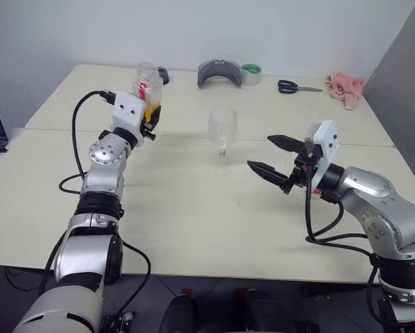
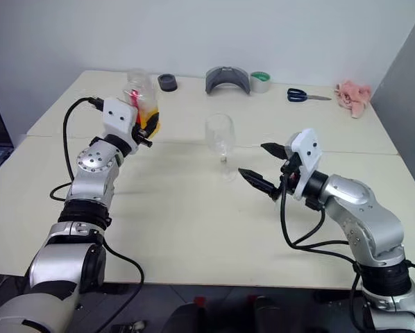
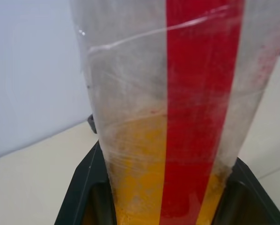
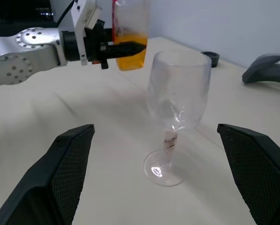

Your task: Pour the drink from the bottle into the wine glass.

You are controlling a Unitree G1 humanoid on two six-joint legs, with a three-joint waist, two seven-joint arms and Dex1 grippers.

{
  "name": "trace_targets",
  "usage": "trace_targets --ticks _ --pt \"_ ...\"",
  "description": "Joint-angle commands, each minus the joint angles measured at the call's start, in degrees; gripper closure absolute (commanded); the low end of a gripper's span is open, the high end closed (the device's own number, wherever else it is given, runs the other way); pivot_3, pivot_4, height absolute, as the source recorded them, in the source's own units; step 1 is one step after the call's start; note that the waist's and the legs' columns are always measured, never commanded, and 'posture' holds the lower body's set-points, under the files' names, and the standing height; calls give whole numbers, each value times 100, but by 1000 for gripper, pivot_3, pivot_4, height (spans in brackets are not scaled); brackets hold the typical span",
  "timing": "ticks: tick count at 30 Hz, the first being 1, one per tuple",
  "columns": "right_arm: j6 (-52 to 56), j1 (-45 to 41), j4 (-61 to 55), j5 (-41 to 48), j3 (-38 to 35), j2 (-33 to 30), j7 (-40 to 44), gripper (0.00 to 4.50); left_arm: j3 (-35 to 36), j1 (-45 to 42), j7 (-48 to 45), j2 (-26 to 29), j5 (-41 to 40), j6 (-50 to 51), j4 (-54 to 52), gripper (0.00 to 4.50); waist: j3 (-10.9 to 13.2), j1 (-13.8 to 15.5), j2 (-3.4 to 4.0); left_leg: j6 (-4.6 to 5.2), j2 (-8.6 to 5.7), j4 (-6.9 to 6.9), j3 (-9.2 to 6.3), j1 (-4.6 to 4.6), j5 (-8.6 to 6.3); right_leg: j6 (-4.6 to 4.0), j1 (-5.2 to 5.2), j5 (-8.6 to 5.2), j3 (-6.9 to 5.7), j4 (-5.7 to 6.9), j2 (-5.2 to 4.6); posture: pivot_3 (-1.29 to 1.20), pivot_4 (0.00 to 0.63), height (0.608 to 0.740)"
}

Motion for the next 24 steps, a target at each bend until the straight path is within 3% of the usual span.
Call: trace_targets --ticks 1,24 --pt "-204 -211 -47 -97 -52 87 -54 0 -189 -405 -108 154 256 -426 -40 2730 1 2 1 0 0 5 -3 -2 0 0 0 0 -2 1 0 0 150 740" --pt "-620 -751 621 -454 -10 439 120 0 -880 -1385 -227 321 1103 -1647 1042 2730 5 3 8 1 -3 26 -13 -32 0 -1 -14 1 -14 5 -4 0 150 740"
